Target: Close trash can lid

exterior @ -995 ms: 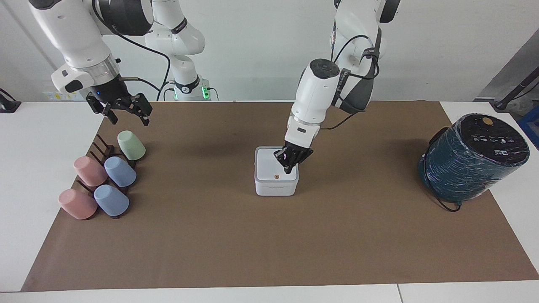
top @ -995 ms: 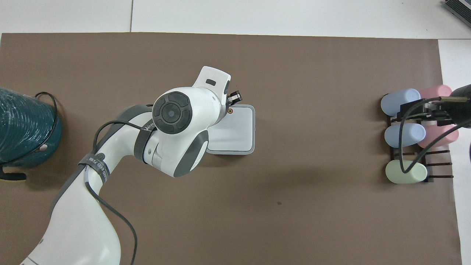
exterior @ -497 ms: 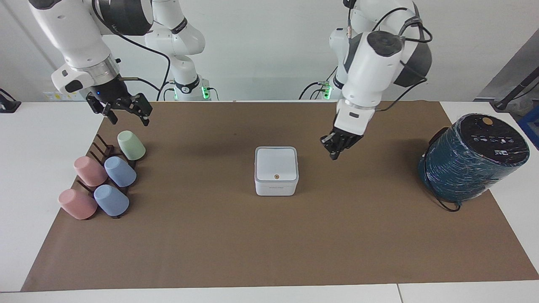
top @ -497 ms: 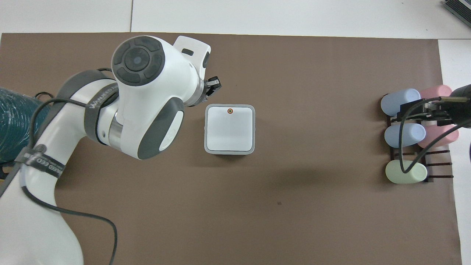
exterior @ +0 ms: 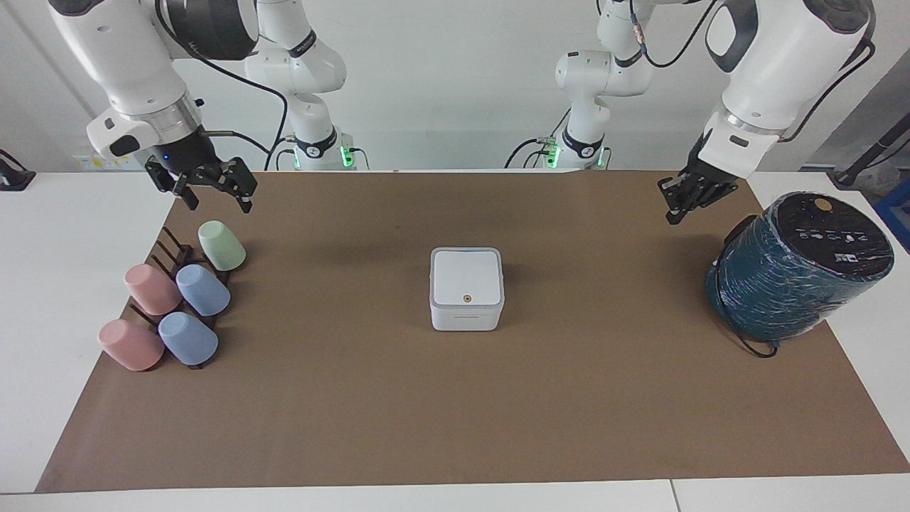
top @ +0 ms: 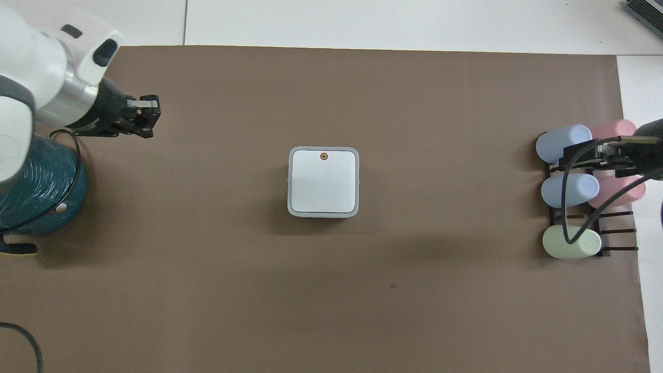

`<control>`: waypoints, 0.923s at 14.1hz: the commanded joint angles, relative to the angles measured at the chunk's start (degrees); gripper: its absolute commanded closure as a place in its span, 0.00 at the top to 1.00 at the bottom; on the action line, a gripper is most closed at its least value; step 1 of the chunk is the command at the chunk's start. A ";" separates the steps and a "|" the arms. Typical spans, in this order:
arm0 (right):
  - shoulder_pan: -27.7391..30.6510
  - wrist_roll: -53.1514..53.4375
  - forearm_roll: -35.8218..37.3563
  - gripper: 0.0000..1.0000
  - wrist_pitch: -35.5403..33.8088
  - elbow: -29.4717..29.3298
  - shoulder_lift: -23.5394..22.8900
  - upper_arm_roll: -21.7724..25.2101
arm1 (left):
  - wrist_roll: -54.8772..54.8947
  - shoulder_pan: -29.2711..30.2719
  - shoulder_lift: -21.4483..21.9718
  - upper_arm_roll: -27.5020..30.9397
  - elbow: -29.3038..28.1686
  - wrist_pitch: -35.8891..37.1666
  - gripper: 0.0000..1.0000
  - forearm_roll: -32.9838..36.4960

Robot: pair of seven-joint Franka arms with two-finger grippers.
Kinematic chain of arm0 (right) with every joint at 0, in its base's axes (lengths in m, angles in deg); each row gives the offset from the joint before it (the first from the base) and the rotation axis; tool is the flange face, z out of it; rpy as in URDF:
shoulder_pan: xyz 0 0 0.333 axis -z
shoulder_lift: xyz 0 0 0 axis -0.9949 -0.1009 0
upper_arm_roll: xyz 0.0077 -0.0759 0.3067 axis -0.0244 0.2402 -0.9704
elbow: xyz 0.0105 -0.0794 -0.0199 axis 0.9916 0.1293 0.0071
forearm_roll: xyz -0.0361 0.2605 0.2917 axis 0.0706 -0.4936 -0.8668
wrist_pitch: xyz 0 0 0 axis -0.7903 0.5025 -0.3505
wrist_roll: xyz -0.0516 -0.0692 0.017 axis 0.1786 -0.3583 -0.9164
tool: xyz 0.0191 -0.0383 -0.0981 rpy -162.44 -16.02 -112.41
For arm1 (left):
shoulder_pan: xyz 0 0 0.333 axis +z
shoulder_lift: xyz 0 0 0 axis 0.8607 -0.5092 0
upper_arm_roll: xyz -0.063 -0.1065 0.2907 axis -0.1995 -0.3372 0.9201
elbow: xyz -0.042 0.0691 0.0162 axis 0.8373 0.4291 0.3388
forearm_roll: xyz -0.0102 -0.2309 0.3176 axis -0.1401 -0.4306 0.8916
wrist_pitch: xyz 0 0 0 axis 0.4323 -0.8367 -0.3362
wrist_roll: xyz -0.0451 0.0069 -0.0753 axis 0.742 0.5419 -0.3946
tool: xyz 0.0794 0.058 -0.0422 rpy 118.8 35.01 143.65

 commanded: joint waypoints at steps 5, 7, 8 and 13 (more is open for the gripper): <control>0.69 -0.55 -0.92 1.00 0.89 1.25 1.05 -0.25 | 7.61 0.82 2.39 -1.27 1.14 1.74 0.00 2.68; 0.69 -0.64 -0.92 1.00 0.89 1.25 1.05 -0.25 | 8.06 0.82 2.66 -1.18 0.35 1.57 0.00 2.68; 0.69 -0.64 -0.92 1.00 0.89 1.25 1.05 -0.17 | 8.32 0.82 2.75 -1.27 0.09 1.04 0.00 2.59; 0.69 -0.64 -0.92 1.00 1.06 1.16 0.96 -0.17 | 9.29 0.82 5.38 -1.27 -6.06 -4.40 0.00 2.59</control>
